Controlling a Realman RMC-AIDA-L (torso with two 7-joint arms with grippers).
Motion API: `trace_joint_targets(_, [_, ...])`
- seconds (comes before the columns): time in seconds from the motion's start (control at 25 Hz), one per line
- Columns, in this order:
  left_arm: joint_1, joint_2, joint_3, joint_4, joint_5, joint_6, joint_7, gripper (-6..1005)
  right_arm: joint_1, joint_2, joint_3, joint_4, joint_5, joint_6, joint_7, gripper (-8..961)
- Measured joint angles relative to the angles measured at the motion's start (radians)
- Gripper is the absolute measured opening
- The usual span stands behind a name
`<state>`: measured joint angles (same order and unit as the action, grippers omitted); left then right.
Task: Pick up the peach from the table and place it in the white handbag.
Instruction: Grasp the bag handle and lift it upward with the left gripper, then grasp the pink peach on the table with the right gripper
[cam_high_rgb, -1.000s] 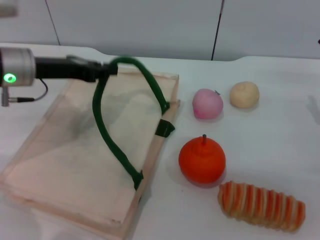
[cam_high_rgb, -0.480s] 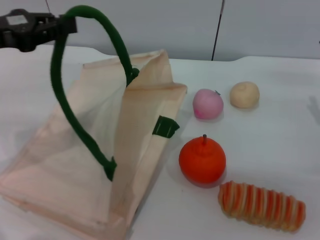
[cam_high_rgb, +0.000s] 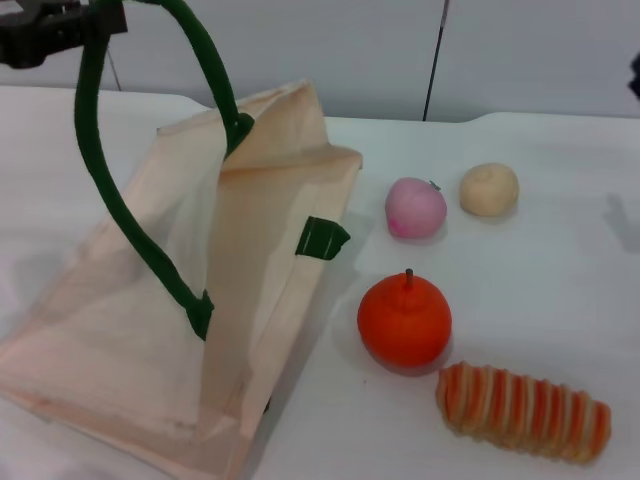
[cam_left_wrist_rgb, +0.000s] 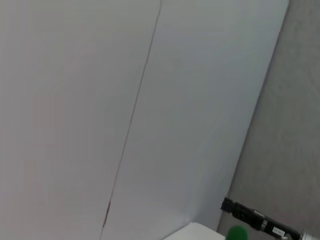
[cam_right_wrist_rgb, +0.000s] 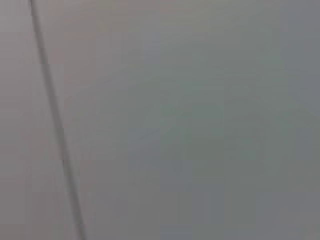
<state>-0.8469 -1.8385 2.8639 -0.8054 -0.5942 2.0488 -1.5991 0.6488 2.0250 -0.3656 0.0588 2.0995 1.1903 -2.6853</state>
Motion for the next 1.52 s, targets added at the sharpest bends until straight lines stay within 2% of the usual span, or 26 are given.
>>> trace_joint_targets(0.08, [-0.005,0.001,0.000,-0.006,-0.002,0.001,-0.010,126,0.000,-0.001,-0.017,-0.034,-0.070,0.000,0.088,856])
trace_joint_targets(0.12, [-0.005,0.001,0.000,-0.007,-0.004,0.001,-0.011,126,-0.001,-0.002,-0.055,-0.099,-0.172,0.007,0.201,856])
trace_joint_targets(0.16, [-0.005,0.001,0.000,-0.008,-0.005,0.001,-0.012,126,-0.001,-0.002,-0.055,-0.099,-0.172,0.007,0.201,856])
trace_joint_targets(0.4, [-0.007,0.002,0.000,-0.007,-0.001,0.000,-0.012,128,0.022,-0.008,-0.177,-0.316,-0.515,0.078,0.532,854])
trace_joint_targets(0.56, [-0.012,0.002,0.000,-0.005,0.000,0.001,-0.013,128,0.079,-0.010,-0.274,-0.394,-0.687,0.143,0.662,853])
trace_joint_targets(0.68, [-0.013,0.002,0.000,-0.004,0.002,0.000,-0.013,129,0.141,-0.009,-0.349,-0.405,-0.792,0.146,0.727,852])
trace_joint_targets(0.88, [-0.020,0.002,0.000,-0.002,0.002,-0.001,-0.012,130,0.183,-0.003,-0.424,-0.396,-0.836,0.126,0.754,851])
trace_joint_targets(1.12, [-0.021,0.000,0.000,-0.002,-0.001,-0.001,-0.012,131,0.218,0.004,-0.538,-0.388,-0.833,0.040,0.799,849])
trace_joint_targets(1.52, [-0.024,-0.003,0.000,-0.001,-0.005,-0.001,-0.013,133,0.268,0.010,-0.551,-0.337,-0.767,-0.173,0.767,847])
